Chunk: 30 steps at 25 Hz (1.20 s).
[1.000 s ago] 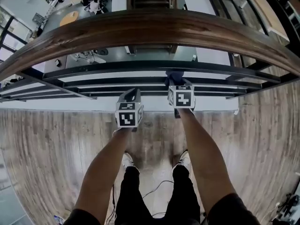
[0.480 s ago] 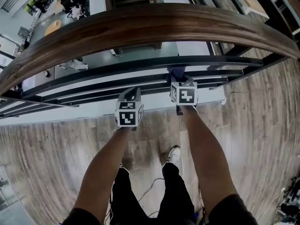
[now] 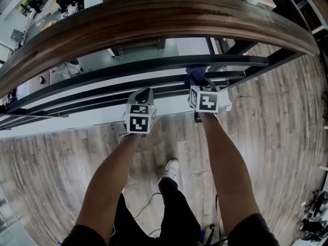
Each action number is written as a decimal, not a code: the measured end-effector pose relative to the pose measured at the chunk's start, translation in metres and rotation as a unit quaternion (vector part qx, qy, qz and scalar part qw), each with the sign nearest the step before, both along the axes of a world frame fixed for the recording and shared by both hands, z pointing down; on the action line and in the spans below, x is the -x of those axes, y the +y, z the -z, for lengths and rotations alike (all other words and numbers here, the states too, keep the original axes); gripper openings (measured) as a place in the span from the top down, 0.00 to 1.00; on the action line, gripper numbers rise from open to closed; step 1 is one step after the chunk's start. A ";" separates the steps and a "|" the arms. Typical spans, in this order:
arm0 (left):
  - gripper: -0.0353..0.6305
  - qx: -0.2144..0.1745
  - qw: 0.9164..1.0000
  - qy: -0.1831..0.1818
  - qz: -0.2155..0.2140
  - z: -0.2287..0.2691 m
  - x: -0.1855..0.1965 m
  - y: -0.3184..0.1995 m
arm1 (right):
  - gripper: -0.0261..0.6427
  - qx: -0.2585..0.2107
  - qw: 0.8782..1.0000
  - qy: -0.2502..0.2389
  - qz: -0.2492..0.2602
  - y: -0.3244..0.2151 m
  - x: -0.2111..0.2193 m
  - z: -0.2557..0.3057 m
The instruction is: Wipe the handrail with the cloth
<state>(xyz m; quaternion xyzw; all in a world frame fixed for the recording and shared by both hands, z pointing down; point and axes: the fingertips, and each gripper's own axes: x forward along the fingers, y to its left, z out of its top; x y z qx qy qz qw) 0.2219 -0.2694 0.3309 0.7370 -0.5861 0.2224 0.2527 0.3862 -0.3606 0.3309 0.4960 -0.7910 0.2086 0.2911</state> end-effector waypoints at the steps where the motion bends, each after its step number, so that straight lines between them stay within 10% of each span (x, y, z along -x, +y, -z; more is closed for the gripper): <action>1: 0.94 0.000 1.000 -0.001 -0.005 -0.001 -0.014 -0.005 | 0.82 0.001 1.000 -0.001 -0.003 -0.004 -0.012 0.000; 17: 0.94 0.014 0.998 0.019 -0.063 -0.029 -0.158 -0.030 | 0.82 -0.019 0.999 0.001 -0.042 -0.052 -0.145 -0.001; 30: 0.94 0.023 0.997 0.029 -0.068 -0.056 -0.151 -0.007 | 0.82 -0.034 0.995 0.010 -0.096 -0.070 -0.190 0.007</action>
